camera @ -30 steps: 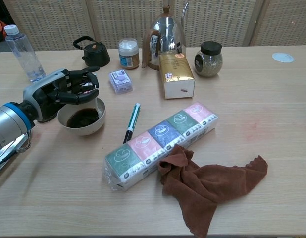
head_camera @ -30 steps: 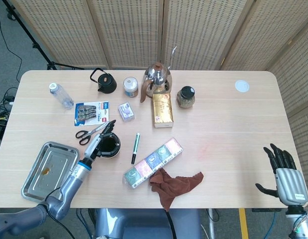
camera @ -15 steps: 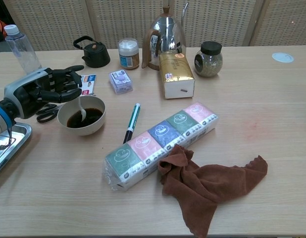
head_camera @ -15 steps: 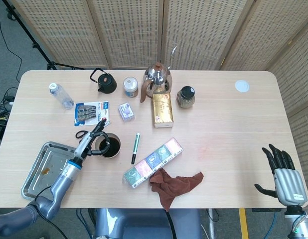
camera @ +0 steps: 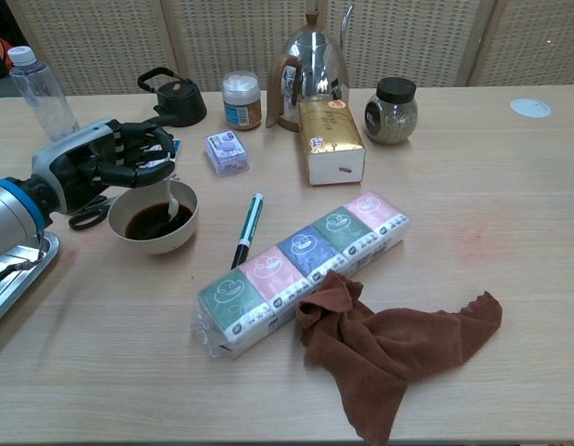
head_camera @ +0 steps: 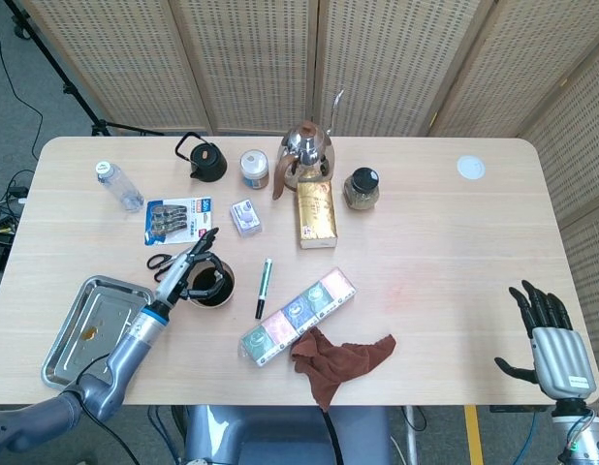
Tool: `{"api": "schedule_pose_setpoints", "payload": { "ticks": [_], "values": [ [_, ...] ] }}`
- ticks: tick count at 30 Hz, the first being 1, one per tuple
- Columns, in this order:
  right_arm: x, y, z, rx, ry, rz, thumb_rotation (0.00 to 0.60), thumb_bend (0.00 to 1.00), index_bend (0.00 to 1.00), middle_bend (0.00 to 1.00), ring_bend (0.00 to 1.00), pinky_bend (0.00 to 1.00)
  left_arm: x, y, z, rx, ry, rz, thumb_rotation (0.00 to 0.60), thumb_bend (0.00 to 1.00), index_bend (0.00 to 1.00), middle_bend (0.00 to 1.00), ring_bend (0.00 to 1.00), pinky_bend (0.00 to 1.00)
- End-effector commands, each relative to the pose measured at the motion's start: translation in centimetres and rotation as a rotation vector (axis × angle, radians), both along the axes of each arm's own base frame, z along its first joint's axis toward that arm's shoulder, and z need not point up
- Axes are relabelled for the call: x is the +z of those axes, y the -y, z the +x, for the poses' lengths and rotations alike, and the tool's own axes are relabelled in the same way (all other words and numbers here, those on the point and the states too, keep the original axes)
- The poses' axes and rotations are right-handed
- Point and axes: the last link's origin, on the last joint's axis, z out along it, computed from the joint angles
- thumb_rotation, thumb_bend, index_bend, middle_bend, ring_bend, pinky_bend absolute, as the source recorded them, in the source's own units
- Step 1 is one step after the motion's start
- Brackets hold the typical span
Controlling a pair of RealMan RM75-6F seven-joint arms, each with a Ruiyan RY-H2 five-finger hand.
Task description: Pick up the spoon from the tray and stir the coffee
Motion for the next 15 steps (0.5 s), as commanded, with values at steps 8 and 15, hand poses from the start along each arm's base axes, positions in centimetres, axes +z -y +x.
{"api": "schedule_pose_setpoints", "payload": {
  "ticks": [8, 15],
  "values": [
    [0.0, -0.2, 0.3, 0.016, 0.004, 0.001, 0.6, 0.0, 0.0, 0.0, 0.0, 0.0, -0.7, 2.2, 0.6, -0.038, 0.032, -0.037, 0.6, 0.4, 0.63, 0.0, 0.0, 0.0],
    [-0.2, -0.2, 0.3, 0.015, 0.001, 0.008, 0.6, 0.0, 0.0, 0.0, 0.0, 0.0, -0.6, 2.8, -1.1, -0.005, 0.031, -0.028, 0.6, 0.41, 0.63, 0.0, 0.0, 0.0]
  ]
}}
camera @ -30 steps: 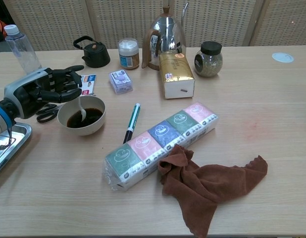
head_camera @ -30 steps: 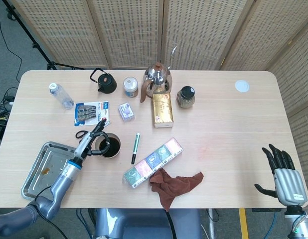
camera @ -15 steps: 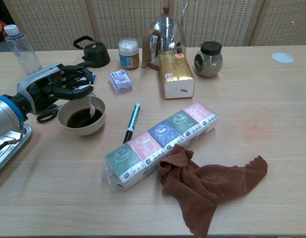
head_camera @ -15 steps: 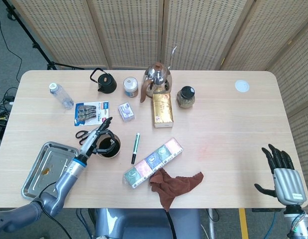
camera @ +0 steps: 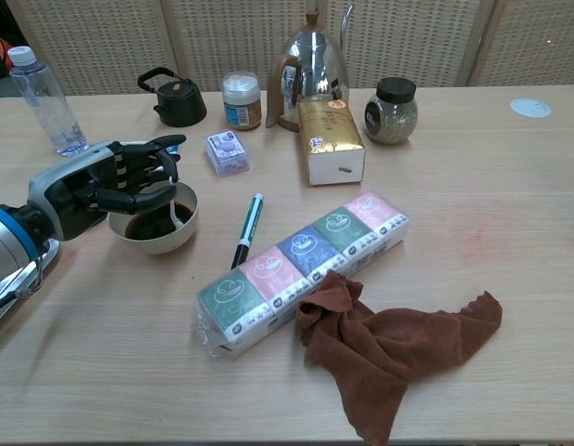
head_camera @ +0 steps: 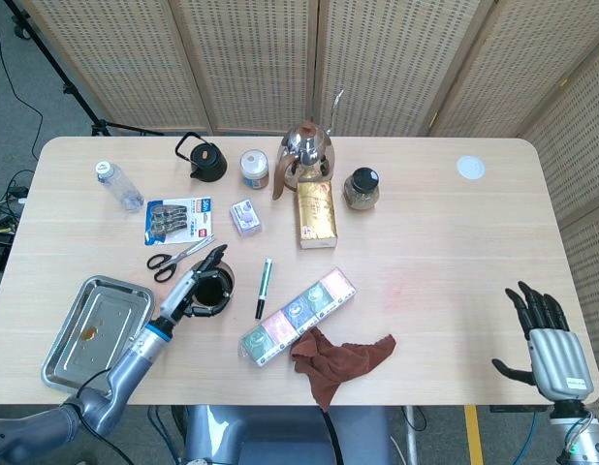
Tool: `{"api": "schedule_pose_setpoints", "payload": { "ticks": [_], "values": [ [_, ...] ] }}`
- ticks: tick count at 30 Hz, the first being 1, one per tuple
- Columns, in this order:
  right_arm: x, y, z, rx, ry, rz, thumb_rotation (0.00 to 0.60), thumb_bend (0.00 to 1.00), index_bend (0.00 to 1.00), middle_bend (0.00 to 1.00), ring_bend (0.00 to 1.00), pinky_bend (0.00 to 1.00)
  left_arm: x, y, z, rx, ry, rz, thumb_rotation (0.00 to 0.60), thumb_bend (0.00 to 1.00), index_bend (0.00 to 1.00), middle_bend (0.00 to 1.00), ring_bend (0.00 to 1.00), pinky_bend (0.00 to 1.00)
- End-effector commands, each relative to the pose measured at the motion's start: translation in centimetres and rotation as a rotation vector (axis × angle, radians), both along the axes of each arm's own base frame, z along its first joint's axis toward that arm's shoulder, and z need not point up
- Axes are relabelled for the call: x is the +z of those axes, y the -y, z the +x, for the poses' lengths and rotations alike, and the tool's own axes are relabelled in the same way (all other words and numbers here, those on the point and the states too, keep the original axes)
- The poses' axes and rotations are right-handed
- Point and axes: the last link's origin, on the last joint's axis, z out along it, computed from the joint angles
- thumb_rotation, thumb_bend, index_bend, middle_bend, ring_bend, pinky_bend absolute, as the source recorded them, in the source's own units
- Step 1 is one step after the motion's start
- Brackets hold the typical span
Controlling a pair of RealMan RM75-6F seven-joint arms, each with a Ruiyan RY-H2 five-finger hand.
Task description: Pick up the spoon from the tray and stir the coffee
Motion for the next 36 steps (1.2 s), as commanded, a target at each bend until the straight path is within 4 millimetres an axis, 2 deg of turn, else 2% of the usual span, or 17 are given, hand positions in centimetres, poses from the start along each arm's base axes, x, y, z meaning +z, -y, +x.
{"api": "schedule_pose_setpoints", "payload": {
  "ticks": [1, 9, 17, 27, 32, 36],
  "values": [
    [0.0, 0.0, 0.0, -0.001, -0.001, 0.0, 0.6, 0.0, 0.0, 0.0, 0.0, 0.0, 0.1, -0.1, -0.8, 0.02, 0.0, 0.012, 0.6, 0.41, 0.63, 0.0, 0.0, 0.0],
    [-0.3, 0.1, -0.1, -0.008, -0.007, 0.007, 0.6, 0.0, 0.0, 0.0, 0.0, 0.0, 0.4, -1.5, -1.9, 0.066, -0.001, 0.062, 0.6, 0.41, 0.64, 0.0, 0.0, 0.0],
    [-0.3, 0.2, -0.3, -0.014, -0.009, 0.008, 0.6, 0.0, 0.0, 0.0, 0.0, 0.0, -0.4, -2.5, -1.2, 0.069, -0.02, 0.089, 0.6, 0.41, 0.64, 0.0, 0.0, 0.0],
    [-0.3, 0.2, -0.3, -0.016, -0.005, 0.006, 0.6, 0.0, 0.0, 0.0, 0.0, 0.0, -1.4, -1.8, 0.7, 0.023, -0.008, 0.086, 0.6, 0.41, 0.64, 0.0, 0.0, 0.0],
    [-0.3, 0.2, -0.3, -0.014, -0.004, 0.007, 0.6, 0.0, 0.0, 0.0, 0.0, 0.0, -1.4, -1.1, 0.8, 0.013, 0.003, 0.062, 0.6, 0.41, 0.64, 0.0, 0.0, 0.0],
    [-0.2, 0.2, -0.2, -0.011, -0.001, 0.005, 0.6, 0.0, 0.0, 0.0, 0.0, 0.0, -1.1, -0.6, 0.1, 0.031, 0.014, 0.035, 0.6, 0.41, 0.64, 0.0, 0.0, 0.0]
  ]
}}
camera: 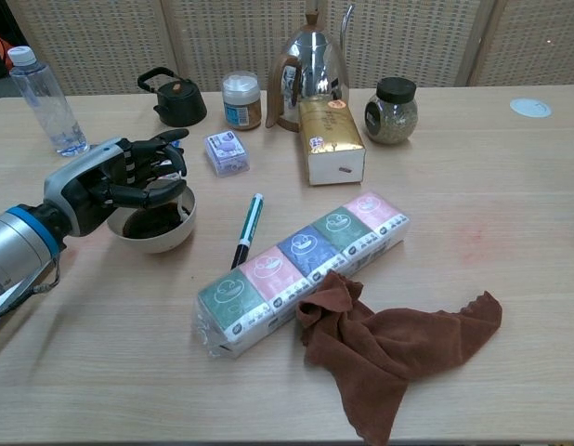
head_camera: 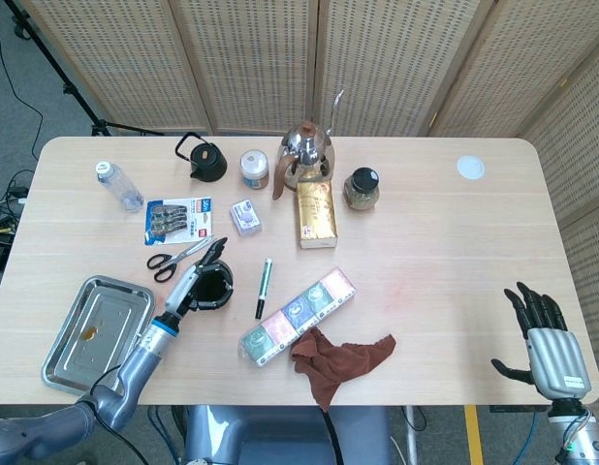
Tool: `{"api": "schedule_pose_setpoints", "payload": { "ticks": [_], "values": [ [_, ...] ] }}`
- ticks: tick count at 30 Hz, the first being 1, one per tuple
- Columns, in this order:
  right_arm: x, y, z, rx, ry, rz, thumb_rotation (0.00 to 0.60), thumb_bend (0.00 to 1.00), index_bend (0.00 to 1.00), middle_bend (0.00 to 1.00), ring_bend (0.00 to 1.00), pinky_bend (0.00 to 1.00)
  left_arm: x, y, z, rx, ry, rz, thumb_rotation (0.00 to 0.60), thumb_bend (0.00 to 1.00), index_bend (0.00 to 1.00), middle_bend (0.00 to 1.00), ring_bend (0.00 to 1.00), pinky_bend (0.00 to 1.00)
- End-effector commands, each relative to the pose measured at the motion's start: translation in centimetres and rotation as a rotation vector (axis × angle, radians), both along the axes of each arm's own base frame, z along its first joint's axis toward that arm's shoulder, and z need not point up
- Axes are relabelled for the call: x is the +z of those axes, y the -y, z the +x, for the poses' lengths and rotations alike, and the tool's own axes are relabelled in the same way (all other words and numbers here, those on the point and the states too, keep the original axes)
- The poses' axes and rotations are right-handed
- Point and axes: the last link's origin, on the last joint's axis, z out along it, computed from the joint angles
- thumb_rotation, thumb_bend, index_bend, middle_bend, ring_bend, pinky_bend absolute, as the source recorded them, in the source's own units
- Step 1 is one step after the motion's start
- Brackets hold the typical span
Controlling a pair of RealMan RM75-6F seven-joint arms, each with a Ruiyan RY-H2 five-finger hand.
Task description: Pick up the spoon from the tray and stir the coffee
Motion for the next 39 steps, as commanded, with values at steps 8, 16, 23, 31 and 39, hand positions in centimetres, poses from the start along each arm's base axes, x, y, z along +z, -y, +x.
{"api": "schedule_pose_setpoints", "payload": {
  "ticks": [8, 16, 23, 31, 39],
  "values": [
    [0.0, 0.0, 0.0, 0.0, -0.001, 0.002, 0.6, 0.0, 0.0, 0.0, 0.0, 0.0, 0.9, -0.2, -1.8, 0.06, 0.001, -0.019, 0.6, 0.42, 0.64, 0.0, 0.0, 0.0],
    [-0.1, 0.0, -0.1, -0.003, -0.002, 0.004, 0.6, 0.0, 0.0, 0.0, 0.0, 0.0, 0.9, -1.4, -0.9, 0.045, 0.002, 0.002, 0.6, 0.42, 0.64, 0.0, 0.0, 0.0],
    [0.0, 0.1, -0.1, -0.005, 0.0, 0.0, 0.6, 0.0, 0.0, 0.0, 0.0, 0.0, 0.3, -2.0, 0.8, 0.014, -0.005, 0.003, 0.6, 0.42, 0.64, 0.0, 0.0, 0.0],
    [0.1, 0.2, -0.1, -0.004, 0.002, -0.001, 0.6, 0.0, 0.0, 0.0, 0.0, 0.0, -0.5, -0.9, 1.5, -0.011, -0.011, -0.034, 0.6, 0.42, 0.64, 0.0, 0.0, 0.0],
    [0.0, 0.2, 0.0, -0.002, 0.003, 0.003, 0.6, 0.0, 0.0, 0.0, 0.0, 0.0, 0.2, -0.1, 0.4, -0.023, -0.016, -0.055, 0.6, 0.42, 0.64, 0.0, 0.0, 0.0]
  ]
}}
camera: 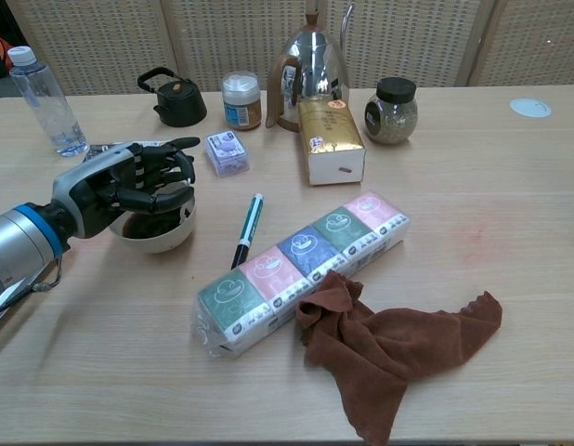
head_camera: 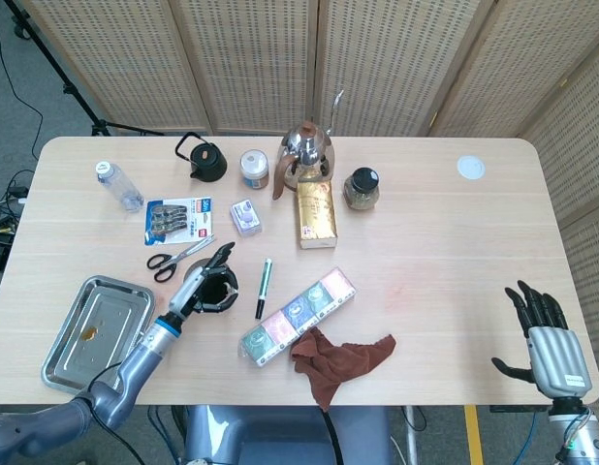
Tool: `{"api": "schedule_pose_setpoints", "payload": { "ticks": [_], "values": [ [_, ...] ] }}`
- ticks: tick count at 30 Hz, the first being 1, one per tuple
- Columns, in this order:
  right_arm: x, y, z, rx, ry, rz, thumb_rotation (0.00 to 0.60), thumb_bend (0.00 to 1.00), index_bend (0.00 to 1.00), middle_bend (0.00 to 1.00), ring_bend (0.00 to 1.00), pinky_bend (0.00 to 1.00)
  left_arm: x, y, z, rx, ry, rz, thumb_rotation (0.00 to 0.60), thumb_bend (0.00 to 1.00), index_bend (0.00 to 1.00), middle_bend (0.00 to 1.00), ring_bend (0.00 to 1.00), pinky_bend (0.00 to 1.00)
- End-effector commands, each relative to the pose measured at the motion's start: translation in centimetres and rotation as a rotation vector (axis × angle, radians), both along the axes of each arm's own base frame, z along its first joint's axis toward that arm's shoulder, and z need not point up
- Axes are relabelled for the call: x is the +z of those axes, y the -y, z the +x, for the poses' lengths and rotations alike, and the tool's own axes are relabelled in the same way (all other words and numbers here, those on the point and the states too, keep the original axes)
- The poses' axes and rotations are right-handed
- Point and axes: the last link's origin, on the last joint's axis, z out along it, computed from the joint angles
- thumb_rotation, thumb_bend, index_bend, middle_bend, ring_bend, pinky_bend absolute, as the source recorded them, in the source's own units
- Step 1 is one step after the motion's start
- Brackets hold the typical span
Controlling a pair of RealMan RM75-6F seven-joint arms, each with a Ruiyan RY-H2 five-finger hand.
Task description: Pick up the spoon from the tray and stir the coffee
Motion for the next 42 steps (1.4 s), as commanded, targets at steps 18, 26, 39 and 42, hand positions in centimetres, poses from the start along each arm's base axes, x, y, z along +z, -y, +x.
{"api": "schedule_pose_setpoints", "payload": {
  "ticks": [18, 26, 39, 42],
  "values": [
    [-0.4, 0.3, 0.0, -0.006, -0.006, 0.009, 0.6, 0.0, 0.0, 0.0, 0.0, 0.0, 2.1, -3.4, -0.7, 0.043, -0.034, 0.04, 0.6, 0.42, 0.64, 0.0, 0.0, 0.0],
    [-0.3, 0.3, 0.1, -0.006, -0.003, 0.005, 0.6, 0.0, 0.0, 0.0, 0.0, 0.0, 1.4, -2.8, 0.6, 0.016, -0.018, 0.019, 0.6, 0.42, 0.64, 0.0, 0.0, 0.0],
    [-0.2, 0.4, 0.1, -0.003, 0.0, 0.004, 0.6, 0.0, 0.0, 0.0, 0.0, 0.0, 1.2, -0.7, 0.6, -0.027, 0.005, -0.037, 0.6, 0.42, 0.64, 0.0, 0.0, 0.0],
    [-0.2, 0.4, 0.1, -0.004, 0.001, 0.004, 0.6, 0.0, 0.0, 0.0, 0.0, 0.0, 1.4, -0.3, 0.2, -0.022, 0.009, -0.051, 0.6, 0.42, 0.64, 0.0, 0.0, 0.0]
  ]
}}
